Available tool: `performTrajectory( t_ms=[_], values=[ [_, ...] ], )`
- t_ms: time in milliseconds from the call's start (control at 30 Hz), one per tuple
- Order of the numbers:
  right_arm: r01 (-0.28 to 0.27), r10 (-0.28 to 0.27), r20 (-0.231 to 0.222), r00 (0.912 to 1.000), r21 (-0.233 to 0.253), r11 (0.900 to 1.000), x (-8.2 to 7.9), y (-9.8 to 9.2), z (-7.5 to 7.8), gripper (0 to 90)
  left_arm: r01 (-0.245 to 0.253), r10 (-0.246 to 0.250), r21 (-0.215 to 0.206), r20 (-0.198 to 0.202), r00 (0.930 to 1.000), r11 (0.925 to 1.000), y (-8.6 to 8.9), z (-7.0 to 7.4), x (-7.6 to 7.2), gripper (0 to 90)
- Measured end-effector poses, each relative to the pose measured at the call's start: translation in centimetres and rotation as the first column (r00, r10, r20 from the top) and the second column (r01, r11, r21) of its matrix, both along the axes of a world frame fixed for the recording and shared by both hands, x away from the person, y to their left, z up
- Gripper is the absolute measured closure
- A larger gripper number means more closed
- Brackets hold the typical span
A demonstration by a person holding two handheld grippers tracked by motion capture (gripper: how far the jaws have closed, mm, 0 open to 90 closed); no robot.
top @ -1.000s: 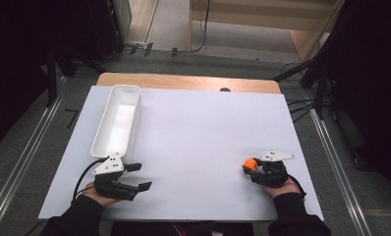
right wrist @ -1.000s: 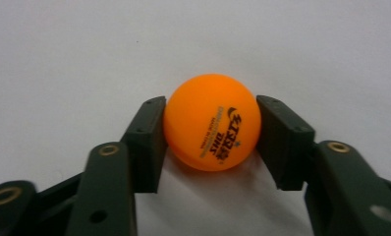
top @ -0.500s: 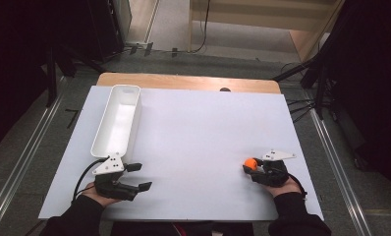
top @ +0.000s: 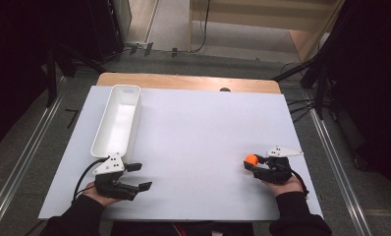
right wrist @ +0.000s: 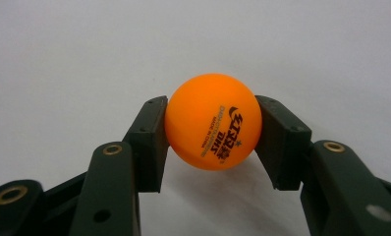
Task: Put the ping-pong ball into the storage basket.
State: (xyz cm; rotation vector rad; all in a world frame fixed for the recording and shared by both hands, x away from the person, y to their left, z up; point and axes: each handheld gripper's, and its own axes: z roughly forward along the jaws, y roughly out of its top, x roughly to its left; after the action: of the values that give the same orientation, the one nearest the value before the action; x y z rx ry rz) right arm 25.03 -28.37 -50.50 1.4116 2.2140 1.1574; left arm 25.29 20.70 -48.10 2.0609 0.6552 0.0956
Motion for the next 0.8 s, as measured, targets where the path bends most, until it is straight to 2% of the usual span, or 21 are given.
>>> performTrajectory(
  t_ms=[100, 267, 333, 367, 800],
  values=[
    [-0.005, 0.004, 0.020, 0.9998, 0.011, 1.000, -0.2, 0.1, 0.7, 48.5, 0.008, -0.008, 0.003, 0.000, 1.0000, 1.0000, -0.1, 0.0, 0.0, 23.1],
    [-0.043, 0.041, 0.075, 0.9963, 0.024, 0.999, -0.7, 0.5, 2.0, 48.6, 0.017, -0.017, -0.003, 0.001, 0.9999, 0.9999, -0.1, 0.1, 0.0, 23.1],
    [-0.051, 0.048, 0.082, 0.9954, 0.032, 0.998, -0.9, 0.6, 2.3, 48.6, 0.016, -0.016, -0.002, 0.002, 0.9999, 0.9999, 0.0, 0.1, 0.0, 23.1],
    [-0.047, 0.043, 0.082, 0.9957, 0.046, 0.998, -0.9, 0.7, 2.4, 48.6, 0.016, -0.016, -0.003, 0.001, 0.9999, 0.9999, 0.0, 0.1, 0.1, 23.1],
    [-0.046, 0.041, 0.071, 0.9966, 0.079, 0.996, -0.9, 0.8, 3.0, 48.6, 0.016, -0.016, -0.003, -0.001, 0.9999, 0.9999, 0.0, 0.0, 0.1, 23.1]
  ],
)
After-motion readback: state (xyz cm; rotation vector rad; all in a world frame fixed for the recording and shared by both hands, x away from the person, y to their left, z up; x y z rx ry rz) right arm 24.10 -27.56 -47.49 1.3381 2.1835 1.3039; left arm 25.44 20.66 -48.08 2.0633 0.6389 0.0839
